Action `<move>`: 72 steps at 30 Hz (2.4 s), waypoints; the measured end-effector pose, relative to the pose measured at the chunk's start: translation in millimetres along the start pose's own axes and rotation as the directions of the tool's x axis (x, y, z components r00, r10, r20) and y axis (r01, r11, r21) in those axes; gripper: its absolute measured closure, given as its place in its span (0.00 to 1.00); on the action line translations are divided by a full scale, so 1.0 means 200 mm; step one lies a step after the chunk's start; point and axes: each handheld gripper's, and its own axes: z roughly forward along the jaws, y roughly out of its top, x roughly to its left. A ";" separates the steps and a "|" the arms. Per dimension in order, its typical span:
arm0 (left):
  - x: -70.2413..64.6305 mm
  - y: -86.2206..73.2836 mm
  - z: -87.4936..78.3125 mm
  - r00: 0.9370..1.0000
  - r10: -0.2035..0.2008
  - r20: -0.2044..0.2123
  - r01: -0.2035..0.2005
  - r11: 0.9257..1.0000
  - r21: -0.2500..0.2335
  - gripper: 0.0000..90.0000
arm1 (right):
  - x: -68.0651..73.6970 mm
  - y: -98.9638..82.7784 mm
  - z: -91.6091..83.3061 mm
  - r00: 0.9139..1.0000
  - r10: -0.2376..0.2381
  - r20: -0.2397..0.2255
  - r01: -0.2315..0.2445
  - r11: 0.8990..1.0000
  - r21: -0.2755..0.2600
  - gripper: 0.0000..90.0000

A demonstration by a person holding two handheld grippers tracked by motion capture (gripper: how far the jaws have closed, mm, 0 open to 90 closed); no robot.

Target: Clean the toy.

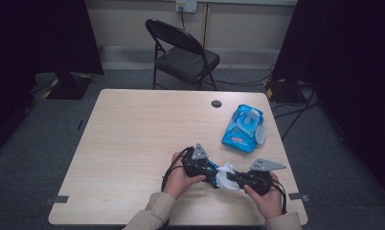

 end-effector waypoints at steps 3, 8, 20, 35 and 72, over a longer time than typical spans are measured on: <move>0.00 0.00 0.00 1.000 -0.001 0.006 0.001 1.000 -0.002 0.20 | -0.06 0.00 0.01 0.999 0.023 0.048 -0.023 1.000 -0.001 0.93; 0.00 0.00 0.00 1.000 0.000 0.006 0.000 1.000 -0.004 0.20 | -0.13 -0.03 0.06 0.994 0.039 0.106 -0.042 0.999 0.022 0.93; 0.00 -0.01 0.00 1.000 -0.001 0.009 0.001 1.000 -0.012 0.20 | -0.08 -0.10 0.17 0.996 0.003 0.092 -0.011 0.996 0.091 0.93; 0.00 -0.01 0.00 1.000 -0.004 0.002 0.004 1.000 -0.008 0.20 | 0.02 -0.15 0.11 0.998 -0.041 0.047 0.033 0.987 0.154 0.93; 0.00 -0.01 0.00 1.000 -0.005 0.006 0.005 1.000 -0.012 0.20 | 0.14 0.01 0.08 0.997 -0.053 -0.053 0.056 0.997 0.044 0.93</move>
